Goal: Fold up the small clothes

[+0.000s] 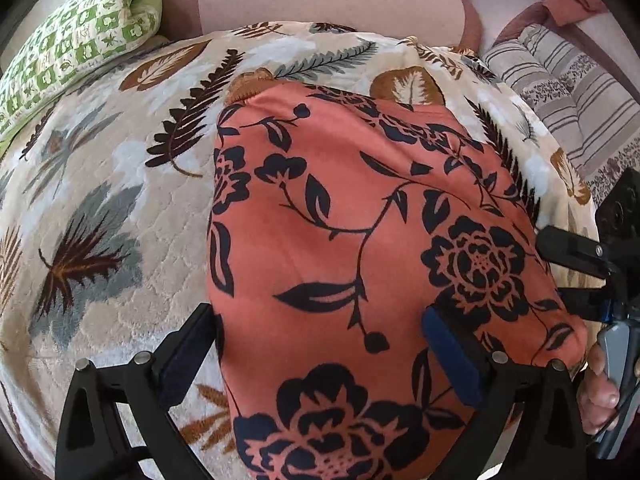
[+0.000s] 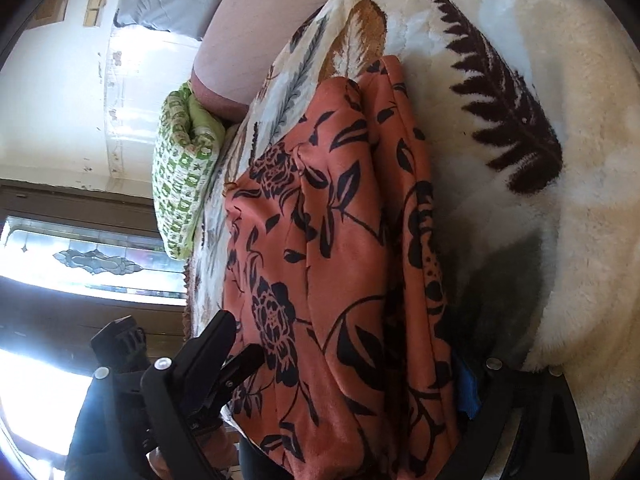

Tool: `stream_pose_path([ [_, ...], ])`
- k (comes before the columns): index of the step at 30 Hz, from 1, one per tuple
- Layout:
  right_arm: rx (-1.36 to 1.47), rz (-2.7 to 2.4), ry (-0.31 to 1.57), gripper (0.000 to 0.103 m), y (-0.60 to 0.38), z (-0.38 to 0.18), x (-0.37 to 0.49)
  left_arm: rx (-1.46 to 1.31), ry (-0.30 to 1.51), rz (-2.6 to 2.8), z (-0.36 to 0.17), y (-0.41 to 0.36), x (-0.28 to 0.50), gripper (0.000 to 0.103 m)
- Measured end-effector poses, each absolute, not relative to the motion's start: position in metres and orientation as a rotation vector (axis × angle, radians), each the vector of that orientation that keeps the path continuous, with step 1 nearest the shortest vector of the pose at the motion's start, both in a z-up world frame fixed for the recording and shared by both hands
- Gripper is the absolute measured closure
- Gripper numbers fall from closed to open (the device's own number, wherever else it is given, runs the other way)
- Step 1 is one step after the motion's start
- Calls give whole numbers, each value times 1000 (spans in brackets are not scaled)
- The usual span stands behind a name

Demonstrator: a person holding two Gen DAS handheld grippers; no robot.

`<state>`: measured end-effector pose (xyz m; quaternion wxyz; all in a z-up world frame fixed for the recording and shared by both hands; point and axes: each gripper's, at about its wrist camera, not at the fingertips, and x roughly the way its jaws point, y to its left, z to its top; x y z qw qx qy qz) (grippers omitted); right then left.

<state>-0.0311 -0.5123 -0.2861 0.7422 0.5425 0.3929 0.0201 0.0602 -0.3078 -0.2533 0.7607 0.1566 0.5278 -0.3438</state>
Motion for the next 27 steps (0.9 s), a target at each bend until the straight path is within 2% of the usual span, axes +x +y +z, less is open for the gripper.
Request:
stream_pose_path([
  [13, 1092, 14, 896, 10, -500, -284, -15, 363, 1096, -722, -254, -314, 60, 1],
  [21, 1067, -3, 882, 24, -500, -285, -8, 415, 1040, -718, -250, -320, 57, 1],
  [27, 1031, -5, 882, 25, -496, -285, -4, 441, 1007, -716, -248, -325, 55, 1],
])
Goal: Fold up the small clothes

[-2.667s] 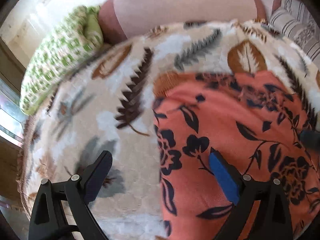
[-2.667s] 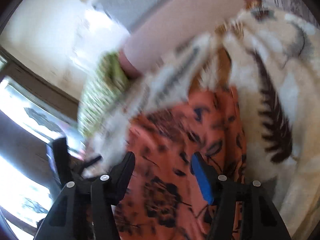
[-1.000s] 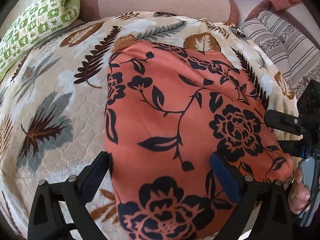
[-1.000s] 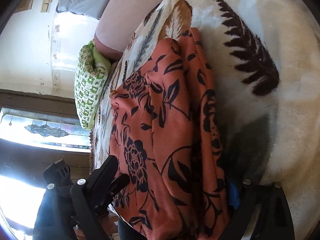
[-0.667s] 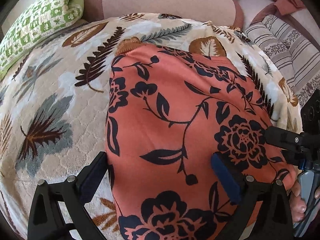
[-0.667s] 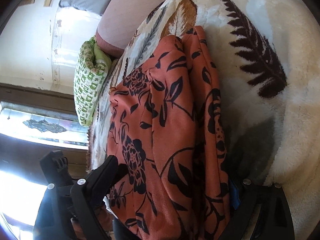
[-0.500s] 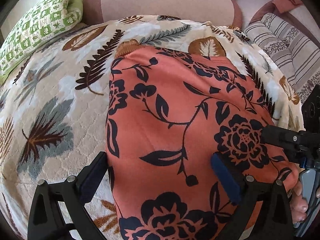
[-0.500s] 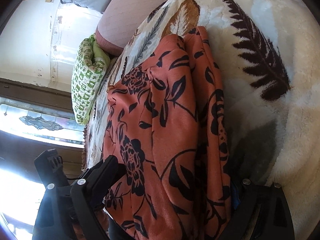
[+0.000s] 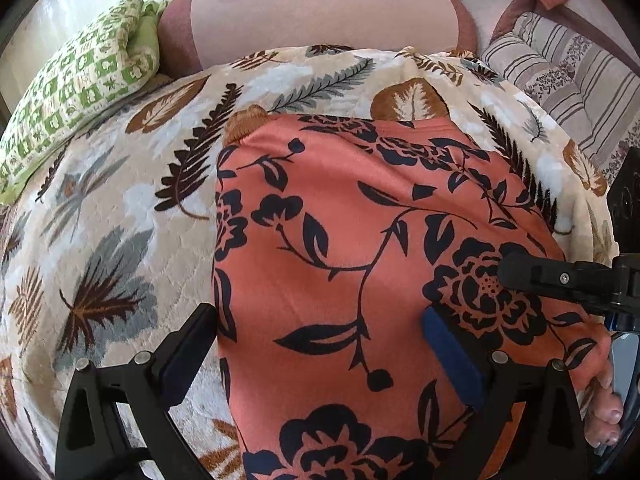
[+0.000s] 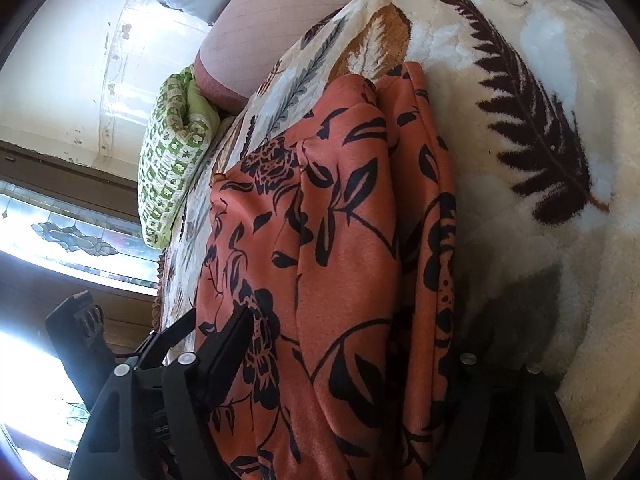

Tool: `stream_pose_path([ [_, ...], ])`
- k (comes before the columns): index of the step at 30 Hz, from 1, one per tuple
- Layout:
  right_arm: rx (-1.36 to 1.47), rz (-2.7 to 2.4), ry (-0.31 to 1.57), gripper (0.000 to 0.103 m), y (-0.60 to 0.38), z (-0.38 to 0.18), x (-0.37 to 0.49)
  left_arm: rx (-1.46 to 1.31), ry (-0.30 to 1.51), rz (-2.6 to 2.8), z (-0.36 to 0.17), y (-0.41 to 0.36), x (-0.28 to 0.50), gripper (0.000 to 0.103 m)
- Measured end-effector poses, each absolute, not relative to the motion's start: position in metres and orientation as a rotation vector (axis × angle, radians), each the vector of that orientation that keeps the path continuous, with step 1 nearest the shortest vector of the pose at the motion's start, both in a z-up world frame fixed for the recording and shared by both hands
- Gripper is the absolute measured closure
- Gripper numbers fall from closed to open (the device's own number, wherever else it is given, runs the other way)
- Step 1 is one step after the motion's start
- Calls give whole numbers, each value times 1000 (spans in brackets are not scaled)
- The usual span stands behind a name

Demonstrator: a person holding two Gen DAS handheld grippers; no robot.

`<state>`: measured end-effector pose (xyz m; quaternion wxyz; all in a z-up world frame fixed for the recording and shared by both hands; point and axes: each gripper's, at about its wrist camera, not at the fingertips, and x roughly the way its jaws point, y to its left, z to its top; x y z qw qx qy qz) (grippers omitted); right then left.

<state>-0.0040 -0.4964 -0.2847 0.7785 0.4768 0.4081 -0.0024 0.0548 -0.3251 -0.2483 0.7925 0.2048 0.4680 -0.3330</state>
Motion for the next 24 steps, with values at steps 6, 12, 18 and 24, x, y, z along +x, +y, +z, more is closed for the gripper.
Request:
stream_pose_path([
  [6, 1030, -4, 881, 25, -497, -286, -3, 446, 991, -715, -249, -328, 55, 1],
  [12, 1022, 0, 881, 25, -496, -286, -1, 441, 1003, -716, -250, -331, 57, 1],
  [18, 993, -5, 884, 27, -492, -282, 1, 423, 1021, -728, -250, -331, 57, 6],
  [24, 1035, -7, 880, 28, -494, -285, -2, 387, 1061, -724, -249, -325, 63, 8],
])
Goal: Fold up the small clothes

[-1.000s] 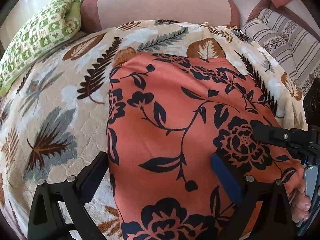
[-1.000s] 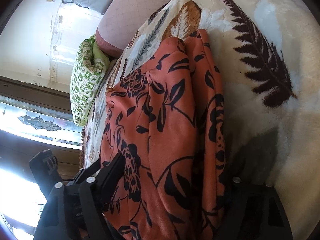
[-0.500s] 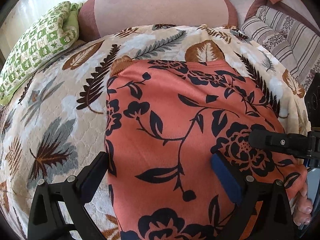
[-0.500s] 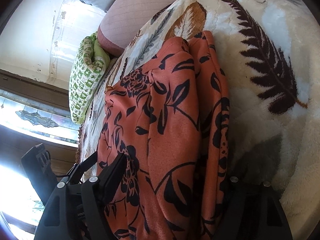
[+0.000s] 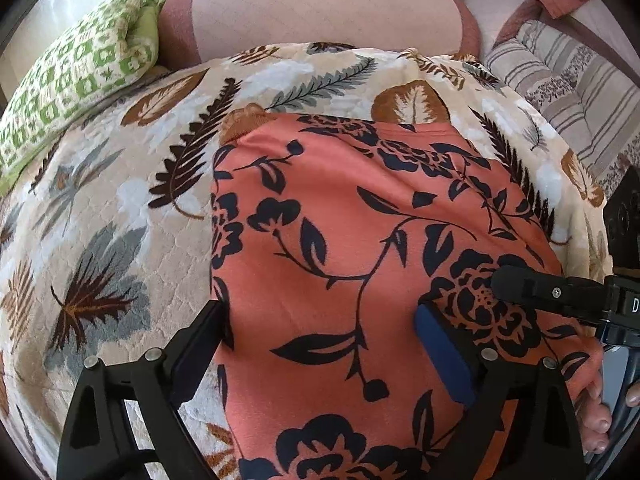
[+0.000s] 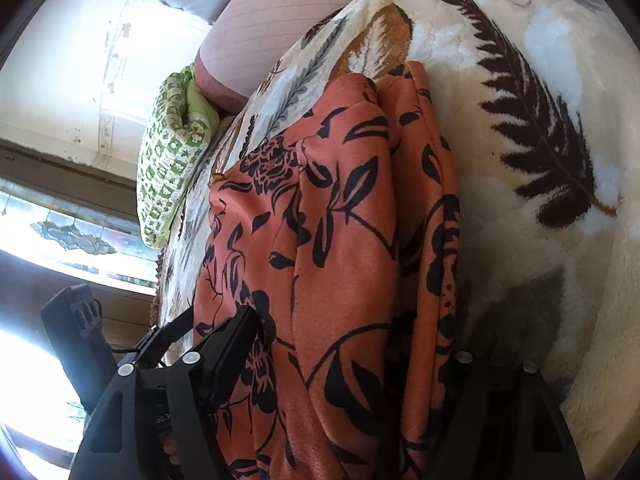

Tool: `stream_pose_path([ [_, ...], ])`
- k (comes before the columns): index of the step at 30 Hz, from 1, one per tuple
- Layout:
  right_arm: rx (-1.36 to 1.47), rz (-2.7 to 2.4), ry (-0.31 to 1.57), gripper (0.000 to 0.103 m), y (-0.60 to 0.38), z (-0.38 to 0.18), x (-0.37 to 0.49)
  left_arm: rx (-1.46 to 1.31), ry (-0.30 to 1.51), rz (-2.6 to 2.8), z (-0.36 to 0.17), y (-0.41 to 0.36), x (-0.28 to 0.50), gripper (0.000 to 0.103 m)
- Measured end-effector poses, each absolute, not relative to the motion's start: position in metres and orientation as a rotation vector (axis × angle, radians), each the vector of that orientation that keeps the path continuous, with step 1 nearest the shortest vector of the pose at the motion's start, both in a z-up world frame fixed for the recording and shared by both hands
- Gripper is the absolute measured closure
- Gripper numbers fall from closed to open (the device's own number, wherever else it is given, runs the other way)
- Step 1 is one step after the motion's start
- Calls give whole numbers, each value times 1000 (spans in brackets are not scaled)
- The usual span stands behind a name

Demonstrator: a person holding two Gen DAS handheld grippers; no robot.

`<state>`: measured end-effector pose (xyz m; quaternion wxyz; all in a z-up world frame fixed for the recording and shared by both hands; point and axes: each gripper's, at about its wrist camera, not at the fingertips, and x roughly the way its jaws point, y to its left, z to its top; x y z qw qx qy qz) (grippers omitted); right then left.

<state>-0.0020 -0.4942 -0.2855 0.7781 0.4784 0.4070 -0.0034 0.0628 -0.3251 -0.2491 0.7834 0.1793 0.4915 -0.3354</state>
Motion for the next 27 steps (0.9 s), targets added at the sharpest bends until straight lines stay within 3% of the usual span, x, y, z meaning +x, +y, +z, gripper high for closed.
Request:
stream_pose_path([
  [6, 1048, -7, 880, 28, -498, -288, -5, 287, 1212, -762, -258, -308, 77, 6],
  [9, 1064, -10, 875, 28, -500, -289, -7, 107, 1374, -798, -275, -294, 91, 6],
  [15, 1087, -13, 867, 27, -502, -292, -12, 154, 1344, -826, -273, -301, 84, 7],
  [18, 1095, -11, 864, 26, -504, -293, -13, 127, 1317, -814, -269, -300, 84, 18],
  [21, 1081, -7, 862, 26, -503, -291, -13, 116, 1269, -816, -260, -294, 80, 40],
  [22, 1068, -9, 863, 26, -499, -289, -12, 122, 1240, -820, -255, -293, 78, 54],
  [23, 1055, -14, 860, 27, -497, -288, -12, 128, 1222, -823, -251, -293, 79, 60],
  [27, 983, -21, 835, 33, -487, -276, -12, 116, 1201, -811, -243, -287, 82, 68],
])
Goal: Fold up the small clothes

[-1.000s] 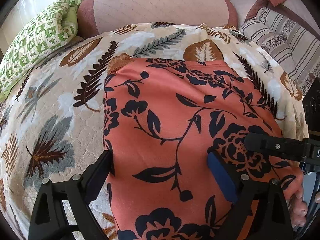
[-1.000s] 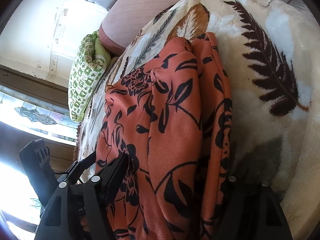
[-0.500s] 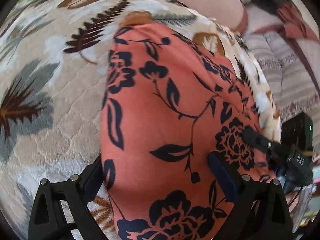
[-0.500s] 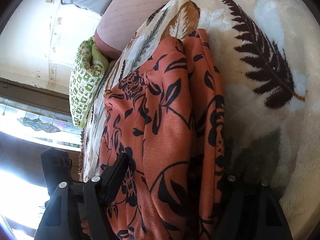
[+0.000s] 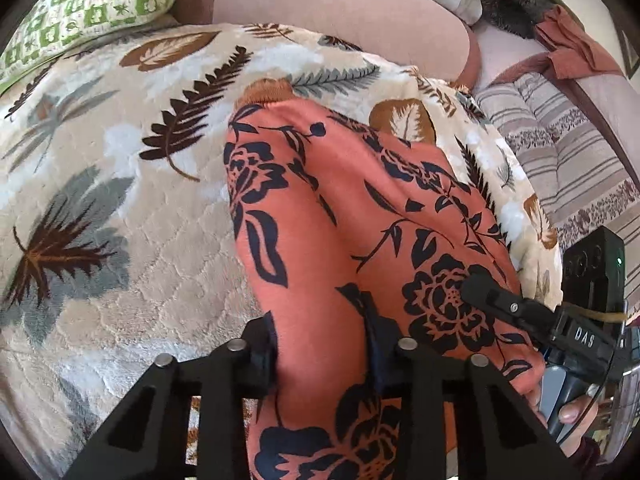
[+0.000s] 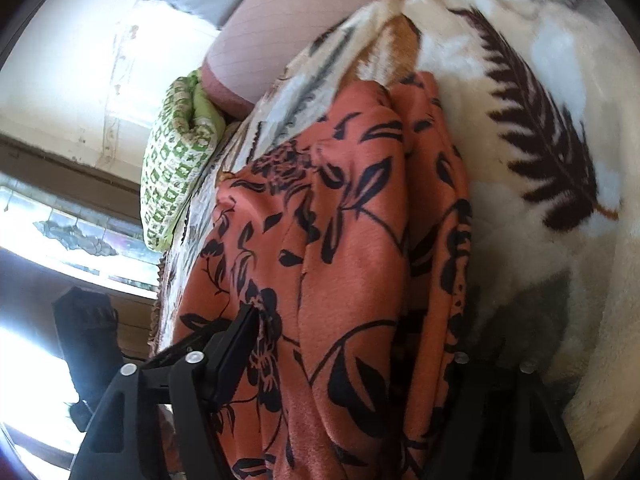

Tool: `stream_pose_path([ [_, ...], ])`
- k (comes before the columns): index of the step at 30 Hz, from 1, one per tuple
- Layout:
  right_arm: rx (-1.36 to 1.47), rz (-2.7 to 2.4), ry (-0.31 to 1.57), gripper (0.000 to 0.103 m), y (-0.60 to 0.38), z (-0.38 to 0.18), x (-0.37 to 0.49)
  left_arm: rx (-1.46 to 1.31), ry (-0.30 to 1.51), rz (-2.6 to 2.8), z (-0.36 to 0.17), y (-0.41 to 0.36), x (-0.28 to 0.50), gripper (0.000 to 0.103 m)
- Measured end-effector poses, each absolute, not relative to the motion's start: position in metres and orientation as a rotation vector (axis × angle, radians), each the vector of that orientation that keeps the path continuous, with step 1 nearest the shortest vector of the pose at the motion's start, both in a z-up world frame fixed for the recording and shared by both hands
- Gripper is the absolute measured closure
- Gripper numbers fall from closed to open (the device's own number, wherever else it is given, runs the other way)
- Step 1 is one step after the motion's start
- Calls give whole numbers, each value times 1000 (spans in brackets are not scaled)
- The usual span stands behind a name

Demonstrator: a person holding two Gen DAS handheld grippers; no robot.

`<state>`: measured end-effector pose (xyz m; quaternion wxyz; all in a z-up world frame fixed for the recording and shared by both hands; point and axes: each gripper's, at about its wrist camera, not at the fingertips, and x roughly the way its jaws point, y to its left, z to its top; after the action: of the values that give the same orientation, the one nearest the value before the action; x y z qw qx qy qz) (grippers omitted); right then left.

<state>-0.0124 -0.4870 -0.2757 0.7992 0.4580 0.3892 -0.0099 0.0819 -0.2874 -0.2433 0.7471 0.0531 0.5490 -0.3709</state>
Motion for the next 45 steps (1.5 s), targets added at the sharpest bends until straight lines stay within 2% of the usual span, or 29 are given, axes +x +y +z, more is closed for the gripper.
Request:
stream_pose_path([
  [9, 844, -30, 743, 37, -463, -240, -12, 150, 1070, -776, -205, -267, 77, 70],
  [21, 744, 80, 595, 37, -409, -192, 15, 198, 867, -645, -156, -205, 88, 69],
  [26, 722, 123, 558, 37, -388, -188, 27, 188, 857, -607, -155, -188, 98, 69],
  [45, 707, 160, 613, 37, -369, -206, 72, 221, 884, -501, -183, -184, 121, 69],
])
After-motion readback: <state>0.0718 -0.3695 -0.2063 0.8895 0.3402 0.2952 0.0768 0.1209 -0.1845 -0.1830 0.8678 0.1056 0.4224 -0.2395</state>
